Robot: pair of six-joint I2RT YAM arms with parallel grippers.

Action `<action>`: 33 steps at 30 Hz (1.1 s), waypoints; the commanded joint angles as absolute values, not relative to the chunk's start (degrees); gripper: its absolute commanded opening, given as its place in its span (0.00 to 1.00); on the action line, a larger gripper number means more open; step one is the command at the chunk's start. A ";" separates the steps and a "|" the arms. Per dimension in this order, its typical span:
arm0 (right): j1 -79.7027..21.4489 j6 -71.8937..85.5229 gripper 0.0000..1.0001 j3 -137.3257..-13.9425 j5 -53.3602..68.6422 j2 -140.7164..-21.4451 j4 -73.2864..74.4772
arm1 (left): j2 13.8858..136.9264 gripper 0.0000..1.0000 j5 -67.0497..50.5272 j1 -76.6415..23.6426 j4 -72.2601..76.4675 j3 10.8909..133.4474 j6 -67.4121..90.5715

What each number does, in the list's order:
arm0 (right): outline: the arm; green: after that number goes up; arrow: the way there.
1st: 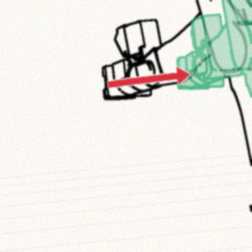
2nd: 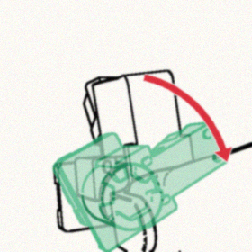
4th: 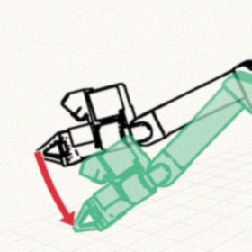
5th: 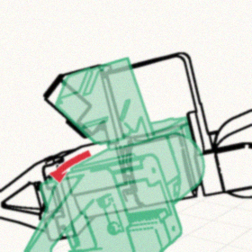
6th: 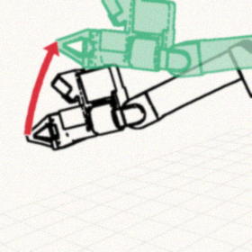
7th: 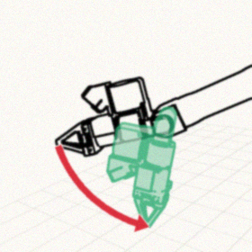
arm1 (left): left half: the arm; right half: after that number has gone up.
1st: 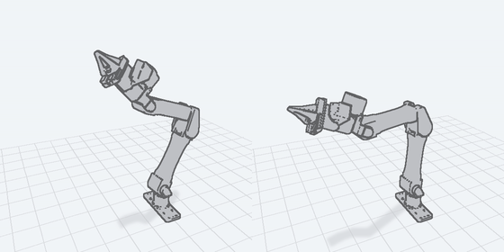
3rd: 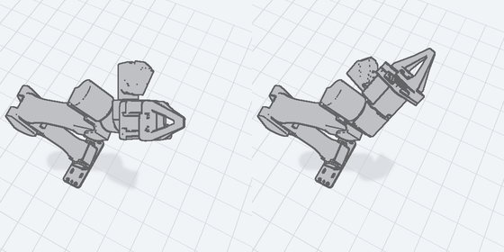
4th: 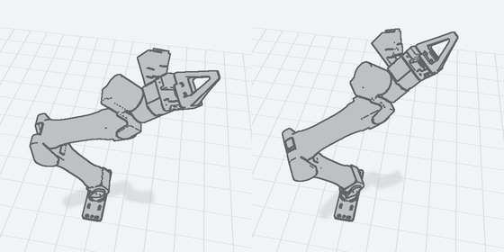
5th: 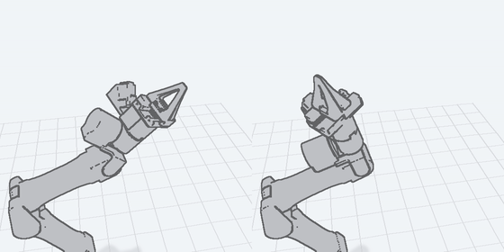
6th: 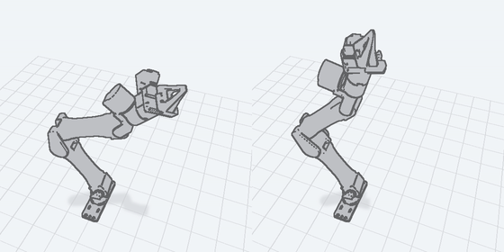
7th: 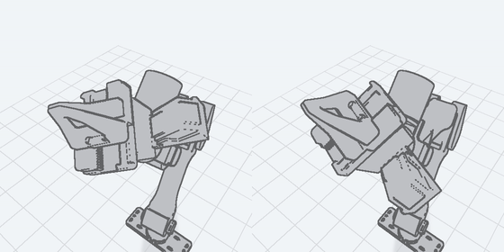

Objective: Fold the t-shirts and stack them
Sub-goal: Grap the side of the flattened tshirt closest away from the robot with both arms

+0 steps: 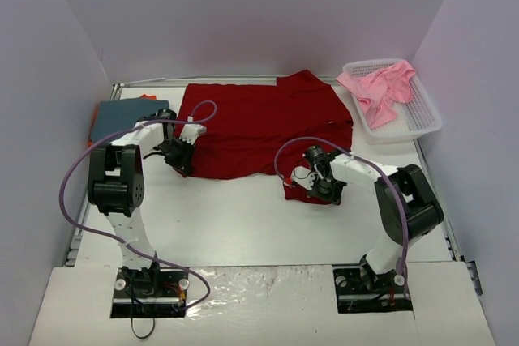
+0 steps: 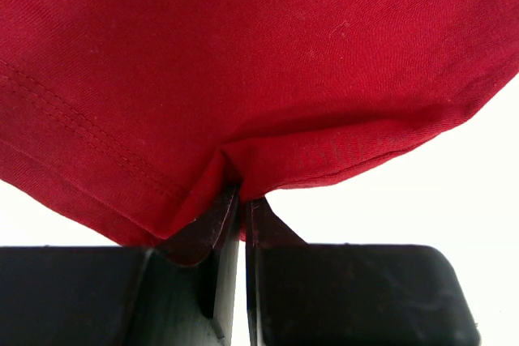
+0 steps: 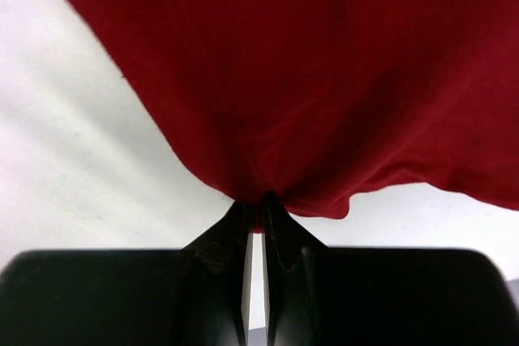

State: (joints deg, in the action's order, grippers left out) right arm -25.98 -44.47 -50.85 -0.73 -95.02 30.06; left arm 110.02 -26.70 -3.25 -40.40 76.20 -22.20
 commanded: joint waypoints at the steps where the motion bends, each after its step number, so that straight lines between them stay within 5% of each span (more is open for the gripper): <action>1: -25.49 -41.84 0.00 -52.27 -2.11 -97.30 26.10 | 107.32 0.02 -25.49 -2.90 -41.40 75.67 -22.06; 9: -24.79 -38.68 0.00 -64.76 2.19 -88.60 35.85 | 98.28 0.02 -21.46 -3.34 -41.66 77.97 -22.15; 24: -27.33 -31.12 0.00 -63.19 9.05 -68.57 52.63 | 64.80 0.02 -15.56 -5.71 -45.00 56.52 -32.16; 33: -26.28 -32.08 0.00 -63.81 12.48 -64.42 57.83 | 56.96 0.02 -16.00 -5.98 -49.04 51.77 -36.03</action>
State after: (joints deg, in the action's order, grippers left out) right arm -26.61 -32.53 -62.46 10.96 -64.73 53.45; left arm 58.54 -16.38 -5.63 -46.33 51.99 -33.32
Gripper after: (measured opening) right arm 0.021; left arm 0.039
